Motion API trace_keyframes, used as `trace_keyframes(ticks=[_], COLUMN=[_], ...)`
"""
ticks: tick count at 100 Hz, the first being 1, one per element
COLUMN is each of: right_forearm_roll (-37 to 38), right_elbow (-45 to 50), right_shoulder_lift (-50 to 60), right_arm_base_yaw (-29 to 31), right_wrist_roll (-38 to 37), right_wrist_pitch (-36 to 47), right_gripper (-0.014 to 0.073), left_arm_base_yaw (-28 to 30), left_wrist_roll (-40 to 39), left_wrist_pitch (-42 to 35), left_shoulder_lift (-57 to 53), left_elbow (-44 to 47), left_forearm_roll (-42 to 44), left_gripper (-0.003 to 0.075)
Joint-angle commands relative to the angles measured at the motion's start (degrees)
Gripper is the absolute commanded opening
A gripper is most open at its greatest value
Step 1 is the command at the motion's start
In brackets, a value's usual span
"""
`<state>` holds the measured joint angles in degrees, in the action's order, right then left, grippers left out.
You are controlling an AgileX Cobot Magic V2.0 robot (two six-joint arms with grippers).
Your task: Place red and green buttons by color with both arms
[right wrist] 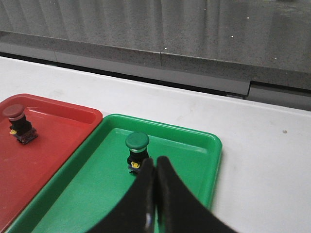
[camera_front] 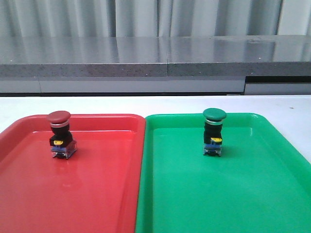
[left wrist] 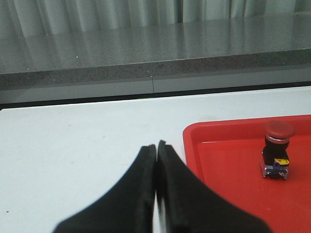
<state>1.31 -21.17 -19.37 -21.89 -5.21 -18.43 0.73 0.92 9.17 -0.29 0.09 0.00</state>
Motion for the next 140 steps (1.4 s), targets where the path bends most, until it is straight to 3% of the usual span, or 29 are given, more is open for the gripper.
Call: trace_keyframes(ticks=[1,45,85,116,140], right_forearm_roll=[0.7,4.4,4.1,3.7,3.7], right_elbow=[-1.6,1.4,16.6,21.9,21.9], right_shoulder_lift=[-0.3,1.7,21.3,20.8,20.8], right_arm_base_yaw=[0.3,1.0,12.7,18.7,19.2], right_wrist_roll=[0.6,0.5,-1.1,-1.7,-1.7], right_wrist_pitch=[3.7,4.4,9.8,13.9,14.1], right_gripper=[-0.006,-0.006,-0.006,-0.006,-0.006], left_arm_base_yaw=[0.0,0.0,0.0,0.0,0.0], left_wrist_roll=[-0.4,-0.4,-0.4,-0.4,-0.4], left_wrist_pitch=[-4.8,-4.8,-4.8,-4.7,-4.7], left_shoulder_lift=[-1.8,-1.8,-1.8,-1.8,-1.8], left_elbow=[1.4,1.4,1.4,1.4,1.4], left_forearm_roll=[0.0,0.0,0.0,0.0,0.0], left_gripper=[-0.0019,-0.0019,-0.0019,-0.0019,-0.0019])
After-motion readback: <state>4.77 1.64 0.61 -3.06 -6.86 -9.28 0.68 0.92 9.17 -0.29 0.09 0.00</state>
